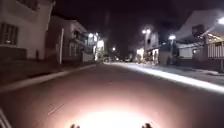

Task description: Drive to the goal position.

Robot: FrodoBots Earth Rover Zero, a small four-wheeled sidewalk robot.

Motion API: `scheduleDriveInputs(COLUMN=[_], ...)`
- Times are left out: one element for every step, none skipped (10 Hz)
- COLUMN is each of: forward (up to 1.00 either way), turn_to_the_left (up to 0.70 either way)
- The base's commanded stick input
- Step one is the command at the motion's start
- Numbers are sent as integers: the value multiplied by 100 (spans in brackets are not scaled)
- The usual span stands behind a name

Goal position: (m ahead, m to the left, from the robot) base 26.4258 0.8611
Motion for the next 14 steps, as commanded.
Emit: scheduleDriveInputs(forward=[70, 70, 70, 70, 70, 70, 70, 70, 70, 70, 70, 70, 70, 70], turn_to_the_left=[0, 0, 0, 0, 0, 0, 0, 0, 0, 0, 0, 0, 0, 0])
